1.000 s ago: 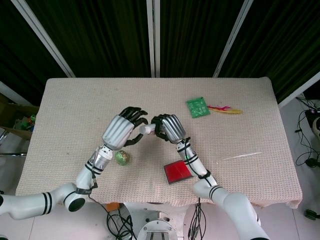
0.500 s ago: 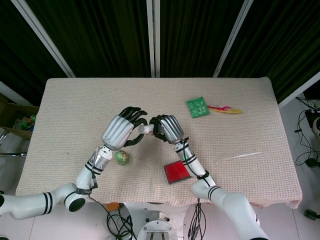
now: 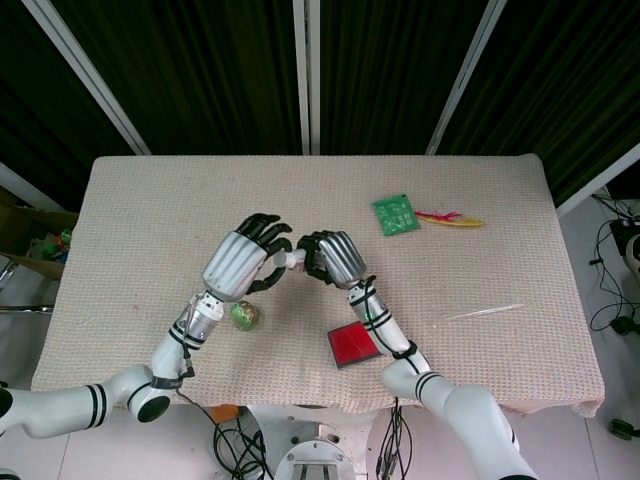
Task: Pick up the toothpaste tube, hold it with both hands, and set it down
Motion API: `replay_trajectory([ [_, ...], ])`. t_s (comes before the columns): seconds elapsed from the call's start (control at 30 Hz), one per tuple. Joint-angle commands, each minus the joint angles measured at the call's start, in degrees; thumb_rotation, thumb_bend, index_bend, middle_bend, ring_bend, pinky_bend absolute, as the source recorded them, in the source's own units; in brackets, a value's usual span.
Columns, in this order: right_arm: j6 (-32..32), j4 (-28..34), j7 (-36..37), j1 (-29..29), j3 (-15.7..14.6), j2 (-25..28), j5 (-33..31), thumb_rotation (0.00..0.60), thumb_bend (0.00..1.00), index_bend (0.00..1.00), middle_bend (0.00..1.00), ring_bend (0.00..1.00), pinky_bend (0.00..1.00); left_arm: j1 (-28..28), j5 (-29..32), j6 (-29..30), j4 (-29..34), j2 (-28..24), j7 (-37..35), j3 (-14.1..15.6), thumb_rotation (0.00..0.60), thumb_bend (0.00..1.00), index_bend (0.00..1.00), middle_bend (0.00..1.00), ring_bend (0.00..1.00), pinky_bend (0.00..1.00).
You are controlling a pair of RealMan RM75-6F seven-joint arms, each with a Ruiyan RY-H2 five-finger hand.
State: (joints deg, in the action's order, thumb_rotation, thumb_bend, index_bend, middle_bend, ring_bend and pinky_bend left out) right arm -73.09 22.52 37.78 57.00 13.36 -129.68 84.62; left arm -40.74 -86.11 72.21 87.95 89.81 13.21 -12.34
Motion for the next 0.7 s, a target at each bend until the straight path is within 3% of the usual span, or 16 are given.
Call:
replay_trajectory([
  [0.03, -0.02, 0.15, 0.05, -0.02, -0.16, 0.11, 0.15, 0.600, 0.69, 0.84, 0.68, 0.59, 0.68, -0.06, -0.22, 0.06, -0.22, -0.01, -0.02, 0.10, 0.549, 0.41, 0.47, 0.28, 0.19, 0.23],
  [0.7, -0.59, 1.23, -2.97, -0.21, -2.91, 3.16, 2.81, 0.600, 0.69, 0.85, 0.69, 0.59, 0.68, -0.24, -1.81, -0.45, 0.69, -1.69, 1.85, 1.45, 0.549, 0.43, 0.48, 0.29, 0.19, 0.23],
])
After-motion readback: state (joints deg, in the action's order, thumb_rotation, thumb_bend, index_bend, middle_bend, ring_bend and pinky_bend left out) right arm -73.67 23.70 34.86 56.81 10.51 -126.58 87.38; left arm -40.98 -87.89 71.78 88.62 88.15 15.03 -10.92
